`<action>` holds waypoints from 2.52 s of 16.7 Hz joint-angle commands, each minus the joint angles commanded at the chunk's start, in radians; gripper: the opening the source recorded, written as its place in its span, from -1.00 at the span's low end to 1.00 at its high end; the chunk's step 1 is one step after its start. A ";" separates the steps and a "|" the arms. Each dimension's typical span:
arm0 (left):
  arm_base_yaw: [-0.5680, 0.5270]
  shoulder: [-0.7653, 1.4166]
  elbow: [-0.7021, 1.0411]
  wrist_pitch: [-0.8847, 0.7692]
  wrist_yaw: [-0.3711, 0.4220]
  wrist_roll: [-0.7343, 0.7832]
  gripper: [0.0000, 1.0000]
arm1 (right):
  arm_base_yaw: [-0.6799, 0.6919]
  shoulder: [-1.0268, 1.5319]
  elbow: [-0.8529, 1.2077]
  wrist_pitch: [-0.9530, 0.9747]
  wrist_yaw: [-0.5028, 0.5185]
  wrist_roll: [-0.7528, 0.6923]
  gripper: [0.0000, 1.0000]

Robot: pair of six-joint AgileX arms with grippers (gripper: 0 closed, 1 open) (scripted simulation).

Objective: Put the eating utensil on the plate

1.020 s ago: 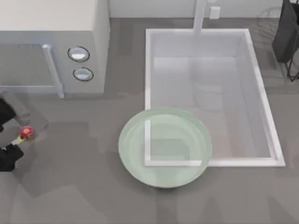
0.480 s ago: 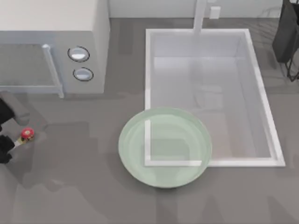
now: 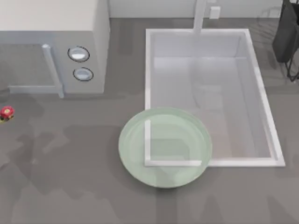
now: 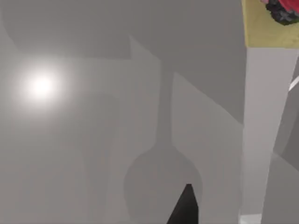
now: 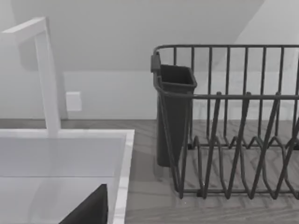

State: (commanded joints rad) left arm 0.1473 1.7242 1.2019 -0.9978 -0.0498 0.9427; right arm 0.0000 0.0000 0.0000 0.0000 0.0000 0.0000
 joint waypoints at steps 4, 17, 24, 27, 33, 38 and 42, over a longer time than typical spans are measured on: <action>-0.027 0.003 0.090 -0.112 0.035 -0.004 -1.00 | 0.000 0.000 0.000 0.000 0.000 0.000 1.00; -0.257 0.026 0.215 -0.250 0.048 0.072 -1.00 | 0.000 0.000 0.000 0.000 0.000 0.000 1.00; -0.721 0.224 0.498 -0.288 0.029 0.045 -1.00 | 0.000 0.000 0.000 0.000 0.000 0.000 1.00; -0.854 0.362 0.605 -0.257 0.036 -0.031 -1.00 | 0.000 0.000 0.000 0.000 0.000 0.000 1.00; -0.906 0.498 0.667 -0.227 0.042 -0.120 -1.00 | 0.000 0.000 0.000 0.000 0.000 0.000 1.00; -0.907 0.496 0.666 -0.223 0.041 -0.113 -1.00 | 0.000 0.000 0.000 0.000 0.000 0.000 1.00; -0.941 0.489 0.668 -0.169 0.047 -0.085 -1.00 | 0.000 0.000 0.000 0.000 0.000 0.000 1.00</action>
State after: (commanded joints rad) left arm -0.7934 2.2132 1.8704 -1.1665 -0.0032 0.8574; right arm 0.0000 0.0000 0.0000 0.0000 0.0000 0.0000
